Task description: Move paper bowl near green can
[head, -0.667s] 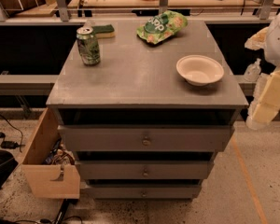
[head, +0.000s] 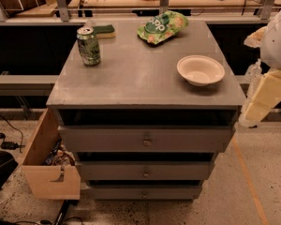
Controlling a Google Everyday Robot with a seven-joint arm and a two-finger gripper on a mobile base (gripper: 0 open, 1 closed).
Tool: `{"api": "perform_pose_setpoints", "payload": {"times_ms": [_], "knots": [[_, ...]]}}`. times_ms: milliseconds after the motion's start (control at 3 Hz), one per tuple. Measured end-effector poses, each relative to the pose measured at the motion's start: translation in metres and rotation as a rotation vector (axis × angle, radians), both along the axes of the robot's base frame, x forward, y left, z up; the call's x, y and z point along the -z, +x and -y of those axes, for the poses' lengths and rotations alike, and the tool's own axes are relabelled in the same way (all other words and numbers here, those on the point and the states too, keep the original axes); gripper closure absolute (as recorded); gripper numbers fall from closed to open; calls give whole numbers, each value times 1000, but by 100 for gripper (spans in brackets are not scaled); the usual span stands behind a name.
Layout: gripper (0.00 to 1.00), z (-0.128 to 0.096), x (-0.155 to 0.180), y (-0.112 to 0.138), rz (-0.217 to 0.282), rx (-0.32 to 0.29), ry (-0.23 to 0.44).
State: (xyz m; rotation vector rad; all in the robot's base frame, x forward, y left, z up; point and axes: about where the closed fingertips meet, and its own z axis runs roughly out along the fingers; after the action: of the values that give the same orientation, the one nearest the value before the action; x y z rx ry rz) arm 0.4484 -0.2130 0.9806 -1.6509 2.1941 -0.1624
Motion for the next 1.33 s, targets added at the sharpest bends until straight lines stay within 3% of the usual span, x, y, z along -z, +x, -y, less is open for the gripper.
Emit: {"api": "perform_pose_setpoints", "payload": {"times_ms": [667, 1000, 1333], "knots": [[0, 38, 49, 12, 166, 188, -26], [0, 55, 57, 43, 288, 217, -11], [0, 68, 42, 83, 443, 214, 10]]}}
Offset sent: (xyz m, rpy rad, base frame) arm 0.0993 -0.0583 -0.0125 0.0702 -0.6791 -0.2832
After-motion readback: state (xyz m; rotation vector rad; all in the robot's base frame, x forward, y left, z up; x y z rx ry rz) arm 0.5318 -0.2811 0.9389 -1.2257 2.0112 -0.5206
